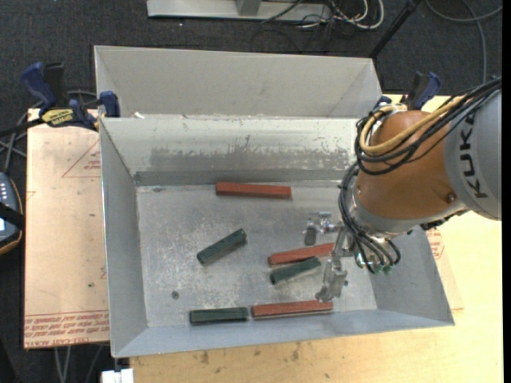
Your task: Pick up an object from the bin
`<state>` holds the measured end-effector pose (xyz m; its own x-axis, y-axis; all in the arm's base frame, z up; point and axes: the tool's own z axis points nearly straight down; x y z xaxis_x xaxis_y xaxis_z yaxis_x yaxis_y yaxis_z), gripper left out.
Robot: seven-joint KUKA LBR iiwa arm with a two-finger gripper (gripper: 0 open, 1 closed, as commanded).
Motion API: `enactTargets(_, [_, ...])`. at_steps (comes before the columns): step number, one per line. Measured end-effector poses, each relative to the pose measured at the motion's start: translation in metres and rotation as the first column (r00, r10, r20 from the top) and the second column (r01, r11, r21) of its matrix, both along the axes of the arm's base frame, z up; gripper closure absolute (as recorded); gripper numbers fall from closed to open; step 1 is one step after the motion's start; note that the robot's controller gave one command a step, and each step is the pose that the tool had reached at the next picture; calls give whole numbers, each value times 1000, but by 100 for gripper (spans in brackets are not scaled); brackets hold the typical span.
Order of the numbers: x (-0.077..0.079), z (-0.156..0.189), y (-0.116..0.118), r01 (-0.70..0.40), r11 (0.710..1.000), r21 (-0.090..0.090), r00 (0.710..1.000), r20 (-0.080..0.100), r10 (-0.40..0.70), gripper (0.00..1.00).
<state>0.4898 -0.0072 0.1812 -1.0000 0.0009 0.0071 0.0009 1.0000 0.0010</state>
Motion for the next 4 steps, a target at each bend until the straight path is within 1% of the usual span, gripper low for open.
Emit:
enactTargets(1, [2,3,0,0,1000,0,1000,7,0,0])
enactTargets(2, [34,-50,-9,-101,995,-1,995,12,101,0])
enactTargets(3, [57,-110,-15,-154,988,-1,988,11,154,0])
enactTargets(4, [63,-111,-19,-142,990,0,990,9,142,0])
